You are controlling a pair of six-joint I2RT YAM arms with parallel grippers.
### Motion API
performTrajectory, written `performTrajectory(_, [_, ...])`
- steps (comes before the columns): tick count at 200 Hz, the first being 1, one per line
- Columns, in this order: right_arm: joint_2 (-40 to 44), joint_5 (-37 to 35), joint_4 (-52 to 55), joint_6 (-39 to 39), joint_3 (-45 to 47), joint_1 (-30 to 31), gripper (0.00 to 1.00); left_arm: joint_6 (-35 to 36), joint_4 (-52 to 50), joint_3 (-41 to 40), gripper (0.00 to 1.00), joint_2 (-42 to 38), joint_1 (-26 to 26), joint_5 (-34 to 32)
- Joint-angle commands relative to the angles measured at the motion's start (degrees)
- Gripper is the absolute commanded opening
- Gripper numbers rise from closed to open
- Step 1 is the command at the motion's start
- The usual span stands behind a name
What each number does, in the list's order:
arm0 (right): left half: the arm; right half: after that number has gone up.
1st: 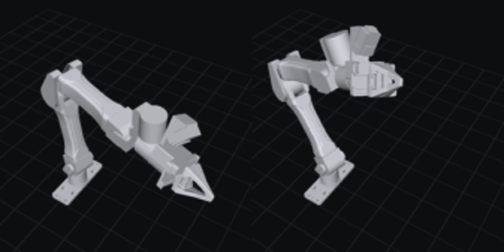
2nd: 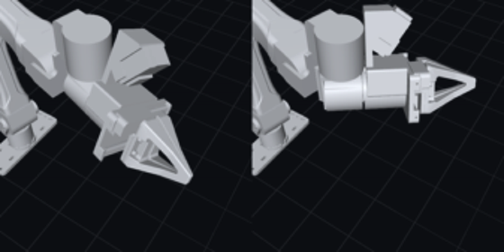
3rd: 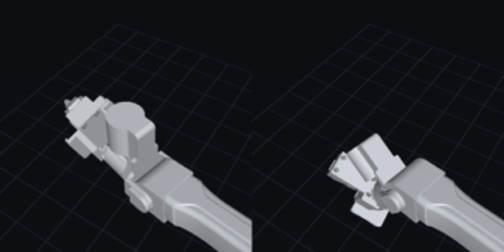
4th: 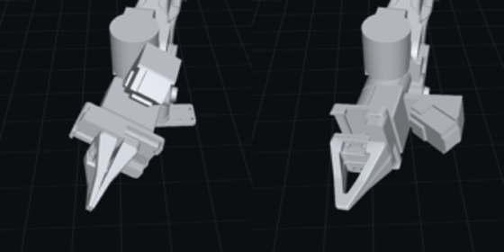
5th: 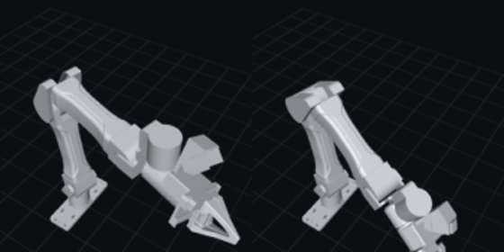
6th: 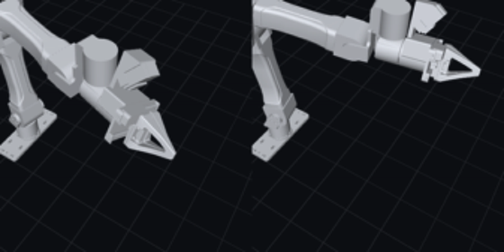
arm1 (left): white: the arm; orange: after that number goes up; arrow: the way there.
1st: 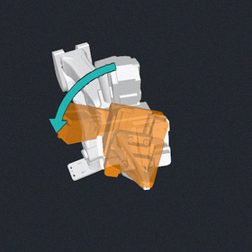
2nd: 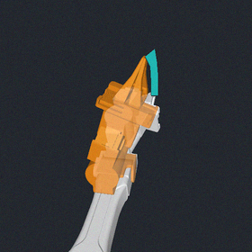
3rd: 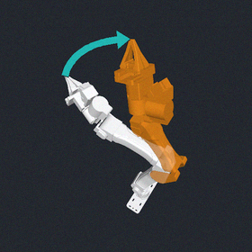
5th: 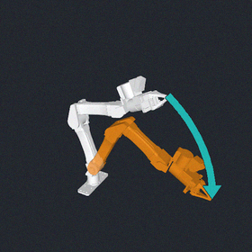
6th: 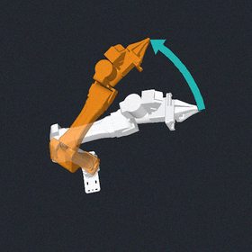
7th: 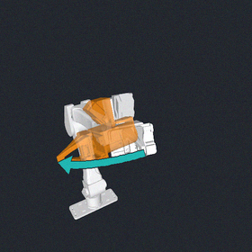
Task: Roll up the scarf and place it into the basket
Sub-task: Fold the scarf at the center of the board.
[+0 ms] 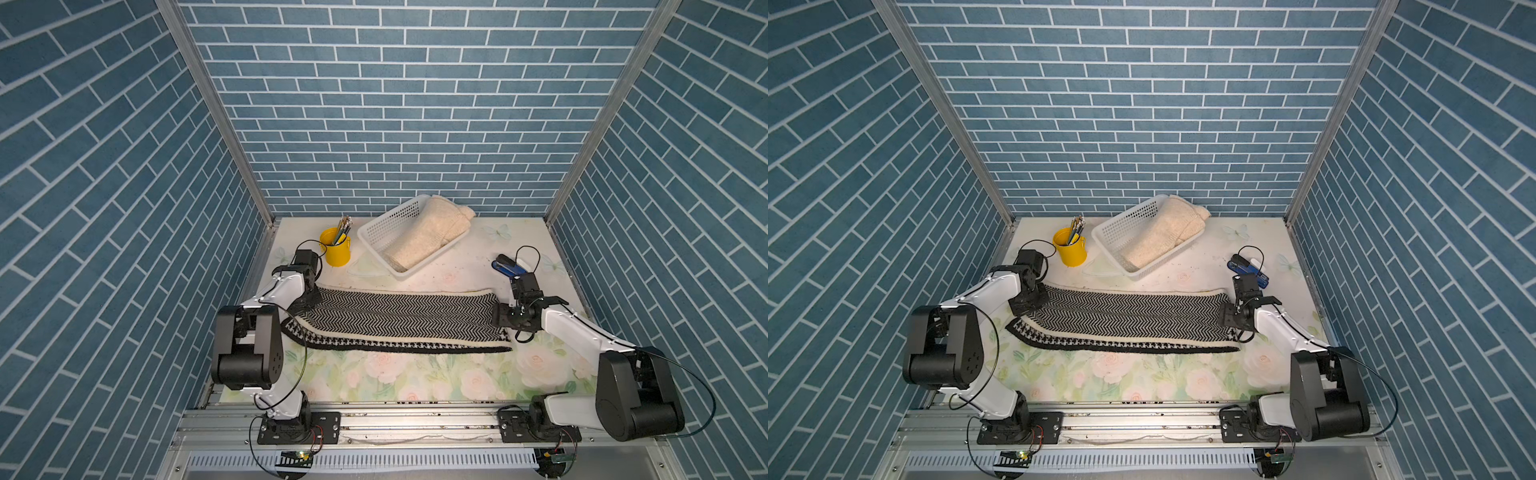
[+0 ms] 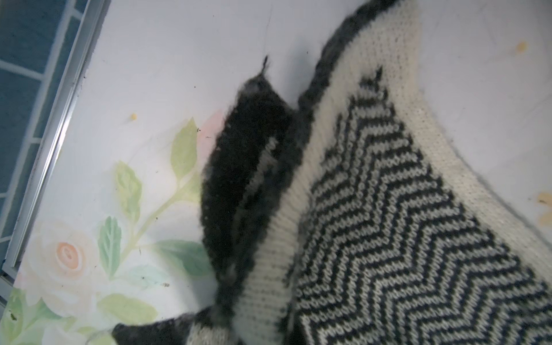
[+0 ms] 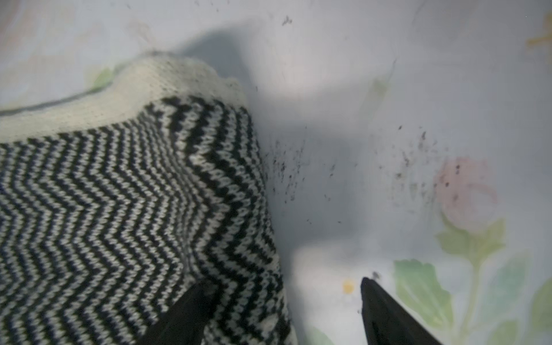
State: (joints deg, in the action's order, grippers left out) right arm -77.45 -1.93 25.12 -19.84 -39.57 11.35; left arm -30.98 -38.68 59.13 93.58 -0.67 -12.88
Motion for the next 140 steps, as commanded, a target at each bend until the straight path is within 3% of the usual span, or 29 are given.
performTrajectory(1, [-2.94, 1.72, -3.04, -2.49, 1.24, 0.02, 0.8, 0.55, -0.34, 0.28, 0.0, -0.71, 0.14, -0.35])
performTrajectory(23, [-5.35, 1.82, -4.15, -2.84, 2.25, 0.15, 0.75, 0.53, -1.3, 0.57, 0.0, -0.83, 0.21, -1.33])
performTrajectory(35, [-5.95, 1.93, -4.85, -2.84, 2.8, 0.08, 0.65, 0.58, -2.16, 0.72, 0.0, -0.9, 0.14, -2.2])
performTrajectory(47, [-6.8, 1.52, -5.44, -3.07, 3.27, -0.1, 0.43, 0.59, -2.63, 0.55, 0.0, -0.67, 0.16, -2.58])
performTrajectory(64, [-7.21, 0.38, -6.2, -3.98, 3.44, -0.76, 0.0, 0.58, -2.41, -0.12, 0.0, -0.24, 0.15, -1.36])
performTrajectory(98, [-2.84, -4.97, -3.88, -4.54, 1.78, -4.32, 0.0, -0.75, 0.64, -2.98, 0.0, -0.36, -3.2, 2.58])
performTrajectory(140, [2.76, -14.11, 2.3, -4.21, -2.01, -6.3, 0.0, -8.25, 15.12, -10.43, 0.01, 0.65, -11.29, 15.61])
